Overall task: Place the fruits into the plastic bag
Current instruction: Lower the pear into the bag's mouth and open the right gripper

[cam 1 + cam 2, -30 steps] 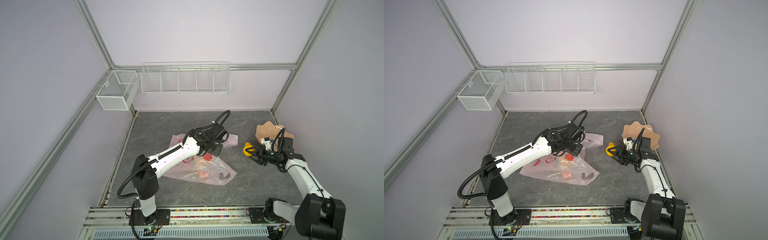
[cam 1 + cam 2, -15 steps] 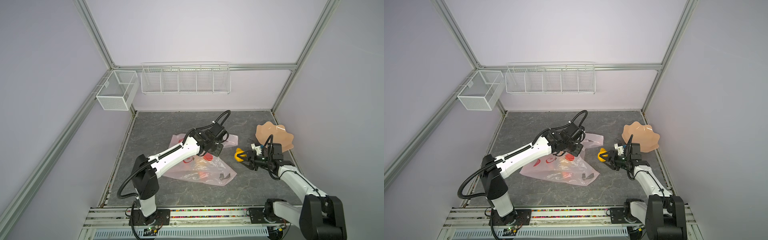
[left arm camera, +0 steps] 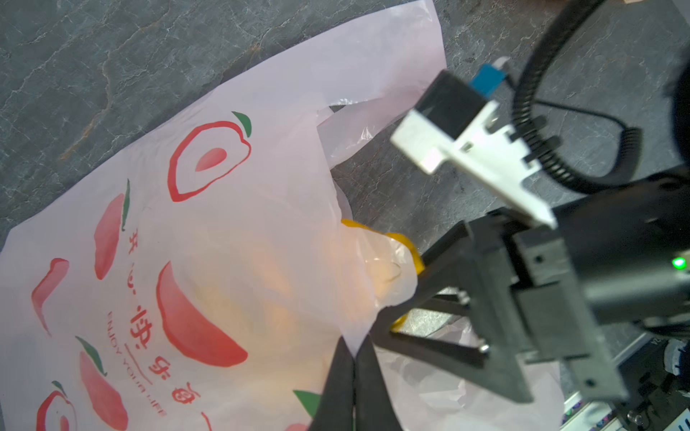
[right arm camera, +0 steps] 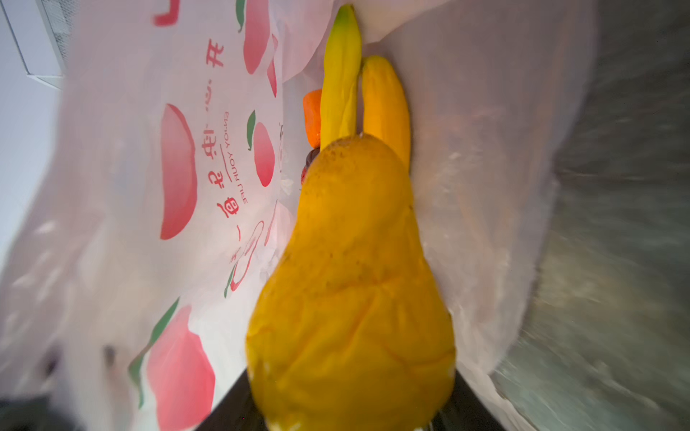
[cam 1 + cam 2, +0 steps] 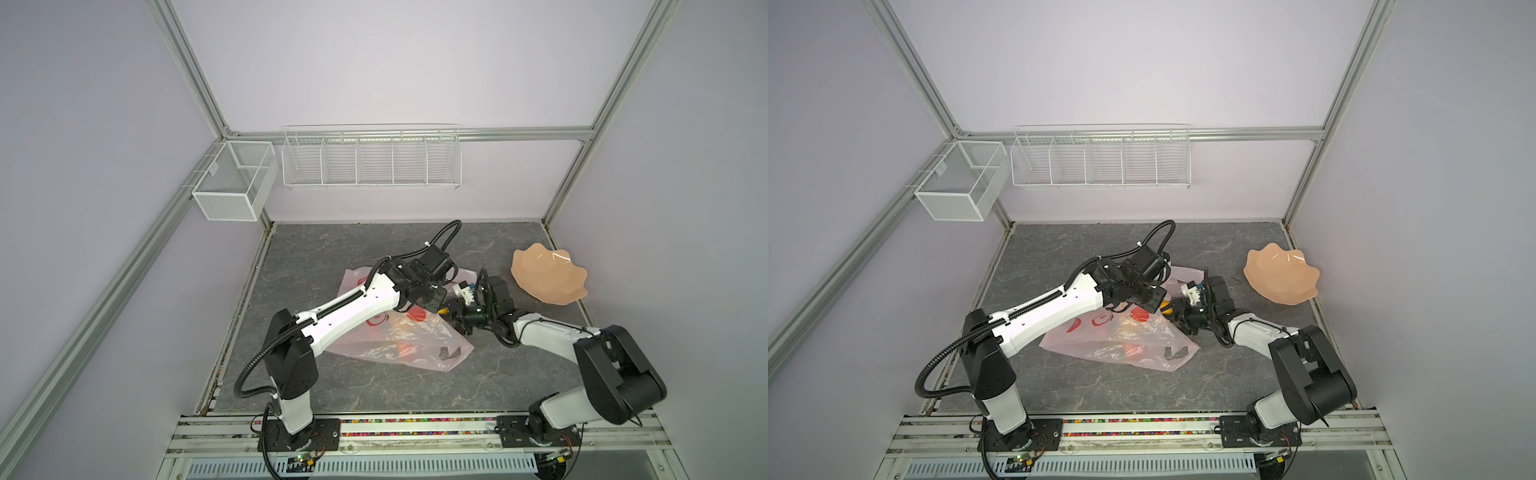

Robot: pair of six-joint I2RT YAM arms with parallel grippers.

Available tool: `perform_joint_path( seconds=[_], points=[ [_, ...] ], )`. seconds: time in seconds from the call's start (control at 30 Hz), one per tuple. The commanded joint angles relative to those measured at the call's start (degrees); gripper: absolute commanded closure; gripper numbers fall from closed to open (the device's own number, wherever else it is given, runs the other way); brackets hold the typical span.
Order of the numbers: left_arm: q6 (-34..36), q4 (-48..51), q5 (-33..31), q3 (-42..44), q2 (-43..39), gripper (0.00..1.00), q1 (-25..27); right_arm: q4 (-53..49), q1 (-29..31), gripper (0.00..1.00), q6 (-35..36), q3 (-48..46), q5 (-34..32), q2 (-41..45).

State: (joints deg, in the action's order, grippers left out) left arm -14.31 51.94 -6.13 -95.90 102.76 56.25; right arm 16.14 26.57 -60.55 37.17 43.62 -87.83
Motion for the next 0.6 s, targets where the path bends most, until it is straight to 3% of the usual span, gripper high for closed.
perform_joint_path(
  seconds=[0.0, 0.2, 0.37, 0.57],
  points=[
    [-0.1, 0.1, -0.4, -1.7, 0.8, 1.0, -0.2, 10.6, 5.0, 0.72, -6.7, 2.9, -2.0, -4.5],
    [-0.2, 0.0, -0.8, -1.3, 0.4, 1.0, -0.3, 19.1, 11.8, 0.72, -12.3, 6.7, -2.4, -14.0],
    [-0.1, -0.1, -0.8, -1.1, 0.1, 1.0, -0.2, 19.0, 14.0, 0.68, -13.2, 9.5, -2.0, -18.1],
    [-0.1, -0.3, -1.1, -0.5, -0.3, 1.0, -0.3, 16.8, 14.5, 0.34, -12.9, 10.3, -2.0, -19.2]
  ],
)
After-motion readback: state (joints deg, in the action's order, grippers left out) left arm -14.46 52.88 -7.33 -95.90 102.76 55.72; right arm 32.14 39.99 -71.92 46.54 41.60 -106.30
